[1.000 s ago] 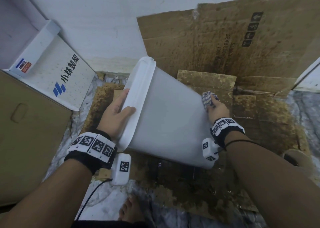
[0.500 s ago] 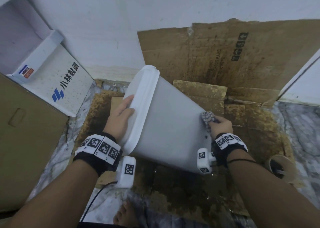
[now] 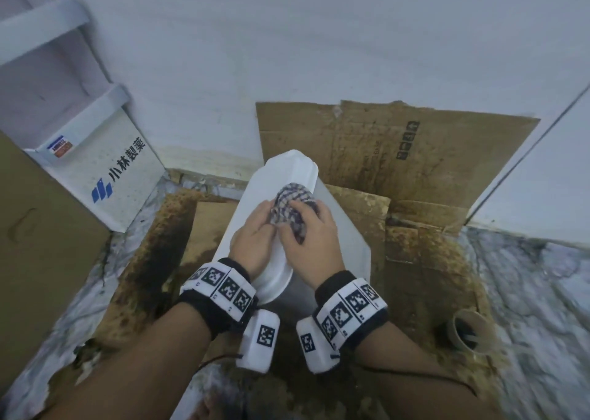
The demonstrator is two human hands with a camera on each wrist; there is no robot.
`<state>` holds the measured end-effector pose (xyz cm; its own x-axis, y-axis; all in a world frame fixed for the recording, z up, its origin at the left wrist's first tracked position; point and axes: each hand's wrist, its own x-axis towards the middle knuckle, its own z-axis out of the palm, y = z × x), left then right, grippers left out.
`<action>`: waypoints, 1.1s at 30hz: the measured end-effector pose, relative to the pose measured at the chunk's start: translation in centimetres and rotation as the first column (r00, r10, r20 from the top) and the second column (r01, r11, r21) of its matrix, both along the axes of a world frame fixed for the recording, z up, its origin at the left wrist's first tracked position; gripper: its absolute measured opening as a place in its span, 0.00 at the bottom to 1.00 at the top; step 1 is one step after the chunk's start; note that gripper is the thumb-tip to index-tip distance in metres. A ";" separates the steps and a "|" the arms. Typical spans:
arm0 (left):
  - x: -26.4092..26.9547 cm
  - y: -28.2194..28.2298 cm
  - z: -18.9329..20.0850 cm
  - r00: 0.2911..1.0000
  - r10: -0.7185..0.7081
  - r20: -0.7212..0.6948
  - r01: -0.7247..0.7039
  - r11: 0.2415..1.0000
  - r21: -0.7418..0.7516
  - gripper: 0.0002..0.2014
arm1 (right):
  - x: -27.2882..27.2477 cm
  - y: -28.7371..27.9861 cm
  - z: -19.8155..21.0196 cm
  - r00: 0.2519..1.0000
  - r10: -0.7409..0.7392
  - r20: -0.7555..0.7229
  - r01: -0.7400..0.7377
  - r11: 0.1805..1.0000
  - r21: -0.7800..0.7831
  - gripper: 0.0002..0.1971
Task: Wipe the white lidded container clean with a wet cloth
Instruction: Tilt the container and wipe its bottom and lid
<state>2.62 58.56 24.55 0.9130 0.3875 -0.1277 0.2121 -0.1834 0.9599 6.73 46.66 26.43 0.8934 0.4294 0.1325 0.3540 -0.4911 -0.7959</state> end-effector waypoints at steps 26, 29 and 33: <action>1.2 -6.8 4.3 0.980 -0.103 -0.172 0.142 0.962 0.234 0.26 | 8.6 -6.0 2.5 0.943 -0.201 -0.266 0.232 0.969 0.089 0.18; 1.4 -8.2 4.8 0.971 -0.137 -0.197 0.180 0.958 0.223 0.28 | 5.0 -8.8 2.8 0.930 -0.158 -0.332 0.214 0.967 0.139 0.19; 1.7 -10.8 5.8 0.951 -0.206 -0.229 0.266 0.925 0.270 0.29 | 0.9 -13.0 3.3 0.922 -0.178 -0.344 0.235 0.963 0.131 0.19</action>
<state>4.36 47.72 30.30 0.9516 0.2109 -0.2237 0.3029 -0.5184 0.7997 7.68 33.66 29.78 0.9651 0.2281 -0.1283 -0.0343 -0.3758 -0.9261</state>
